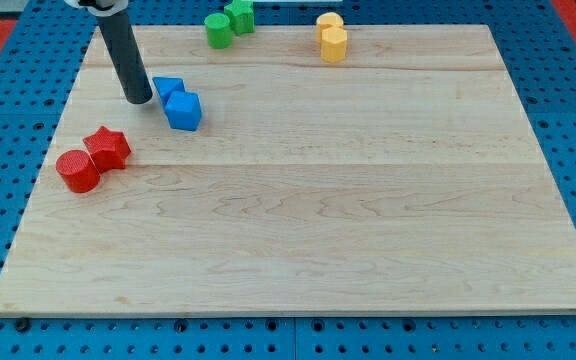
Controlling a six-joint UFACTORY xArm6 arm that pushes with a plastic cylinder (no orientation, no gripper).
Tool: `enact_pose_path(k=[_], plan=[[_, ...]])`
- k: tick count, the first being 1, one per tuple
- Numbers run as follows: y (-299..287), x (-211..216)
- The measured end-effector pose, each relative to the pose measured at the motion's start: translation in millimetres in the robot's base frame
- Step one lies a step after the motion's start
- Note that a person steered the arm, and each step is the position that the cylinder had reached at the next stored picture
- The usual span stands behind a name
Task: Push the yellow heart into the green circle
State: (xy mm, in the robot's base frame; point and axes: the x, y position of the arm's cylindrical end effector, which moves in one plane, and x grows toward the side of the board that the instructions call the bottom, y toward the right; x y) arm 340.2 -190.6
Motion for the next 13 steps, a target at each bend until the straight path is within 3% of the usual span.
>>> enact_pose_path(k=[1, 2, 3, 4, 5, 6, 8, 9, 10, 13], plan=[[12.7, 30.0], [95.2, 35.0], [125.8, 63.9], [261.1, 49.4], [323.0, -57.2], [324.5, -144.2], [300.9, -148.3], [258.2, -147.5], [177.4, -145.0], [157.0, -147.2]])
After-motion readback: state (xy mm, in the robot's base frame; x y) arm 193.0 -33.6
